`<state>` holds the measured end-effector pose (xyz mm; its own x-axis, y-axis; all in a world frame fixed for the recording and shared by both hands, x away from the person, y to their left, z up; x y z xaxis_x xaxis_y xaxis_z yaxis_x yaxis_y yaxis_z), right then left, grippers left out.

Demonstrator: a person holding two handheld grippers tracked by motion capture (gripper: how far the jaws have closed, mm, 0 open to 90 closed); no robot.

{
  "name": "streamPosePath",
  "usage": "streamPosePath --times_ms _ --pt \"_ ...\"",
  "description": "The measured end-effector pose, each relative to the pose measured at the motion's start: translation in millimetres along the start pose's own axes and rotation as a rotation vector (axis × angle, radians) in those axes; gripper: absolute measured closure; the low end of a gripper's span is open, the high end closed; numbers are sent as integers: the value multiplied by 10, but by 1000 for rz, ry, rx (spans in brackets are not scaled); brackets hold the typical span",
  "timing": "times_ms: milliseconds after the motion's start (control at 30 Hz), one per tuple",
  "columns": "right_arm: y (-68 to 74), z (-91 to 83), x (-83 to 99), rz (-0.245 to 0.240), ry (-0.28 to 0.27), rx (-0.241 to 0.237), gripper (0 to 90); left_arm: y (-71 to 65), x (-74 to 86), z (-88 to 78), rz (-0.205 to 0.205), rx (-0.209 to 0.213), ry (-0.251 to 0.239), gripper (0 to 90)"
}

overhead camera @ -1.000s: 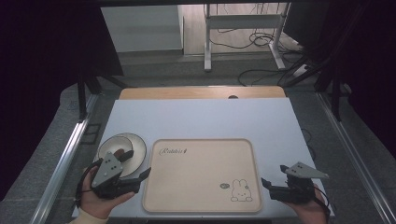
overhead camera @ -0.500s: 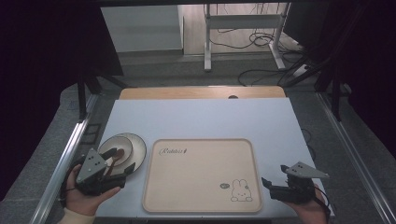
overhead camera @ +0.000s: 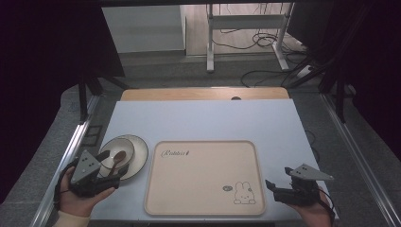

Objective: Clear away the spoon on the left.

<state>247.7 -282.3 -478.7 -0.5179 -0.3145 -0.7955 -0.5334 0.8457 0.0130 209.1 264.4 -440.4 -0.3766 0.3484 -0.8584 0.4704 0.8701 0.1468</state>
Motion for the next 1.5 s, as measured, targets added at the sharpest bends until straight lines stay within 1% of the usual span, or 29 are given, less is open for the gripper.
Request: streamPosePath --times_ms 233,367,567,700,900,1233,1400,1500 --pt "8 6 -2 -4 1 2 161 92 92 -17 -4 -7 -1 244" --pt "7 9 0 -5 2 3 161 130 163 -16 -7 -5 10 237" --pt "4 8 1 -4 2 4 161 135 266 -12 3 -3 27 227" --pt "5 5 2 -7 1 5 161 162 346 -15 -9 -12 36 226" --pt "11 10 -1 -8 3 4 161 185 454 -19 -11 -20 55 228" --pt "11 15 4 -8 8 4 161 206 574 2 -17 -23 79 236" --pt "12 19 7 -10 11 3 161 193 618 15 -13 -20 87 241" --pt "15 19 6 -10 11 4 161 181 654 24 -4 -17 93 250"
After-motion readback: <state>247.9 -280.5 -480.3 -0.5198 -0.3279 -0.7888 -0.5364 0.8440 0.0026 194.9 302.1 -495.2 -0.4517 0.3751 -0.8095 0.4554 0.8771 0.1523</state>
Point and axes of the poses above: each handheld gripper's, and its own axes: z roughly forward along the jaws, x roughly out of its underside, y roughly to its left, the point moved 2 cm from there along z, roughly forward along the jaws, and after that the axes turned 2 degrees about z, right-handed, at the moved point
